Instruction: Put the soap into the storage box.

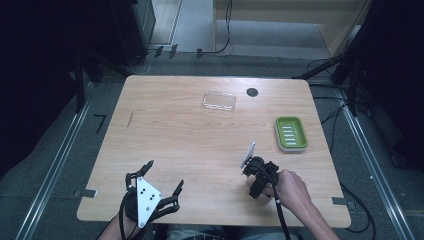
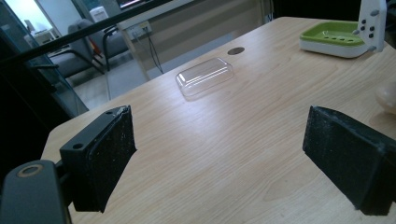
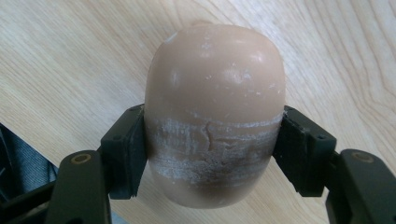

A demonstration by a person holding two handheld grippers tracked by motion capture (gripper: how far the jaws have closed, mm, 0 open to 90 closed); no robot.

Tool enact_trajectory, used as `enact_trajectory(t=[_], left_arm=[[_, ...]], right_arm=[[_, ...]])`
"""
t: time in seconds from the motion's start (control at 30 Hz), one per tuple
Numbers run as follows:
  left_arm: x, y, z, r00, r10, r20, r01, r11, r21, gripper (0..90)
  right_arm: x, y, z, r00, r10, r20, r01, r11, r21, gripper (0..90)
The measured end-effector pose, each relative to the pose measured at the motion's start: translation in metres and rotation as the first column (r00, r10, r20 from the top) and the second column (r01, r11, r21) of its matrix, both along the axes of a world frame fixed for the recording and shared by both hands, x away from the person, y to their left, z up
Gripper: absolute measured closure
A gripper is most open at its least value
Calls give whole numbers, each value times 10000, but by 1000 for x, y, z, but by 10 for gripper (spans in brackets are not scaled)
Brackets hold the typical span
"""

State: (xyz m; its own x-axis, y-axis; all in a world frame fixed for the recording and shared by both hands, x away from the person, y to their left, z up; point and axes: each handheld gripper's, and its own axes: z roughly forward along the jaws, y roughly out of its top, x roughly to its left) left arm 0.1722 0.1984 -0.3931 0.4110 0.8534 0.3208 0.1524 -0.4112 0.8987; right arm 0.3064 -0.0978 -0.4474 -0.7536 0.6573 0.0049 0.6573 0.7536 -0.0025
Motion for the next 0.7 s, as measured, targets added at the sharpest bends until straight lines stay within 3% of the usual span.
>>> enact_trajectory(t=[0.7], left_arm=[[0, 0, 0, 10000, 3, 19, -3, 10000, -40, 99]], right_arm=[[15, -45, 8, 9936, -1126, 34, 1126, 9936, -1, 334]])
